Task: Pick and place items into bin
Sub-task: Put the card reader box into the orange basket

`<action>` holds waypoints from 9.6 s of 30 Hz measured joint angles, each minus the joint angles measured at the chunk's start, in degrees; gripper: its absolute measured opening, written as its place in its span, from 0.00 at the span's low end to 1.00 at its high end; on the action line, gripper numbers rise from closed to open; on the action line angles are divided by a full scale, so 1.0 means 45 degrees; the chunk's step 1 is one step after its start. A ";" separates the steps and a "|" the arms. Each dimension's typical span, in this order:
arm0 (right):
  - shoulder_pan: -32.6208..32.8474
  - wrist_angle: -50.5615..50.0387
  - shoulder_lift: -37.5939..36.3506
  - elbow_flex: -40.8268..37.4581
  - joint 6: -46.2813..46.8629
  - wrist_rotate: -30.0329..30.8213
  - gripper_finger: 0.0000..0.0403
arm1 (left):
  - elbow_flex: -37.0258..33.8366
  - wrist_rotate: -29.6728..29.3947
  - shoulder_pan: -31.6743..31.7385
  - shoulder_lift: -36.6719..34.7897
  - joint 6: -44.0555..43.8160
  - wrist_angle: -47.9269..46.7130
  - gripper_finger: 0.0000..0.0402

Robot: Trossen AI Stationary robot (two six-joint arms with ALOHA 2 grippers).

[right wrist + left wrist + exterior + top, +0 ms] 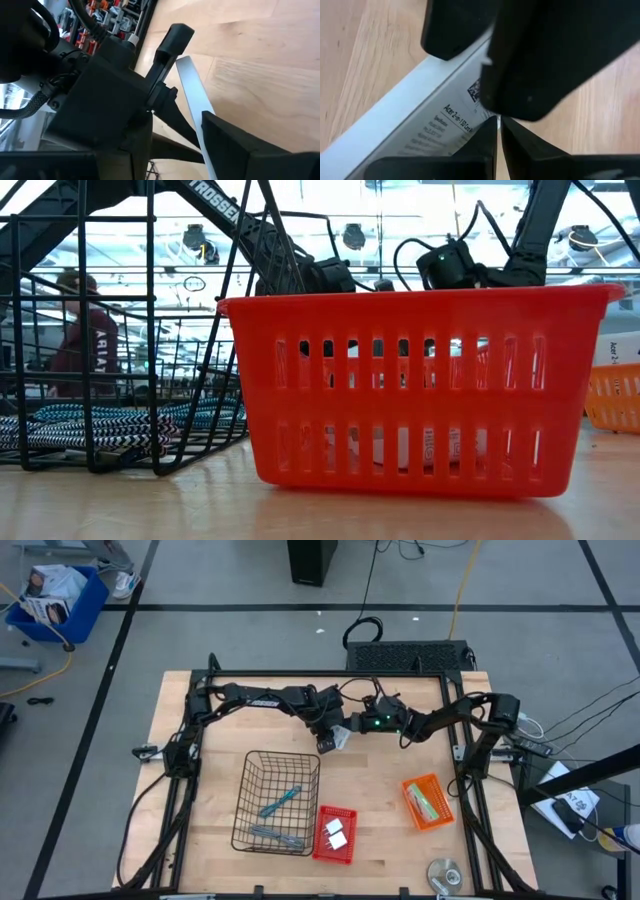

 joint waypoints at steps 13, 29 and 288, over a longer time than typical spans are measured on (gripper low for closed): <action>0.0466 0.0639 0.0029 -0.0063 0.1086 -0.0447 0.38 | -0.0015 -0.0079 -0.0020 -0.0036 0.0890 -0.0185 0.08; 0.0694 0.0904 0.0024 -0.0063 0.1416 -0.1178 0.23 | -0.0068 -0.1682 -0.0623 -0.0728 0.1537 -0.0707 0.08; 0.1496 -0.5169 -0.0219 0.0390 -0.0765 0.2846 0.17 | -0.0098 -0.2696 0.0014 -0.2118 0.0563 -0.2234 0.08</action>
